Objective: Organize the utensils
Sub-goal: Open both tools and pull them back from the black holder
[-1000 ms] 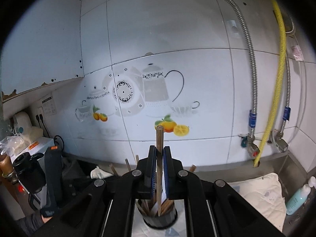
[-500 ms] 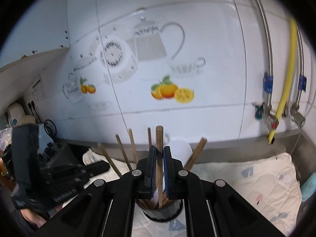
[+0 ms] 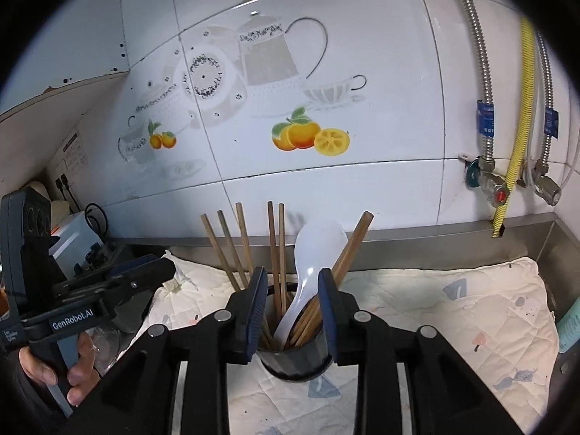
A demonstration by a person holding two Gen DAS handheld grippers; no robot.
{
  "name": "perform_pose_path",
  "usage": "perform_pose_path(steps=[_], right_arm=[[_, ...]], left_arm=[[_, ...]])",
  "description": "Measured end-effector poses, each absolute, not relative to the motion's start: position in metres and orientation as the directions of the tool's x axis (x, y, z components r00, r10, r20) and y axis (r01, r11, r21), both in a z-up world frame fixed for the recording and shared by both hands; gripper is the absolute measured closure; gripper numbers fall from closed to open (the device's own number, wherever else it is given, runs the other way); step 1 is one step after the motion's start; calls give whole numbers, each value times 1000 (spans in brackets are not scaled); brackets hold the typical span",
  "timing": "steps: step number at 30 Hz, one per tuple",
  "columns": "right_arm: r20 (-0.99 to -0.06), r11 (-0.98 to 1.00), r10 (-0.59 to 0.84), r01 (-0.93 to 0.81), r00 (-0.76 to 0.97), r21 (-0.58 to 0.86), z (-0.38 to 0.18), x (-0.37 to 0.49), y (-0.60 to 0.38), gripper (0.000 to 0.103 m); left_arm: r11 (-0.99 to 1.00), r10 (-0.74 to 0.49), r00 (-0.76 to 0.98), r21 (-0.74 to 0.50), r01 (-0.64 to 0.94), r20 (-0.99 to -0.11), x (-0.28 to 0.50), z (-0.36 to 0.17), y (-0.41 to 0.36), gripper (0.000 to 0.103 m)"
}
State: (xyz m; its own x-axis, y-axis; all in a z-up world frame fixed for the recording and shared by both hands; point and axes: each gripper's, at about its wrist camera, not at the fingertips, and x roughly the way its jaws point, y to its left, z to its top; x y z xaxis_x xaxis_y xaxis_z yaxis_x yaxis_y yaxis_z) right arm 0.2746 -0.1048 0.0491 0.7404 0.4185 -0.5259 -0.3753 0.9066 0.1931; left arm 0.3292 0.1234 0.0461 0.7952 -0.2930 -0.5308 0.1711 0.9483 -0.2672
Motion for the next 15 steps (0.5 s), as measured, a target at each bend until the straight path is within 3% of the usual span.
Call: perform_pose_path(steps=[15], right_arm=[[-558,921,378,-360,738,148,44,205,-116,62]], left_arm=[[983,-165,836,-159,95,-523,242,68,112,19]])
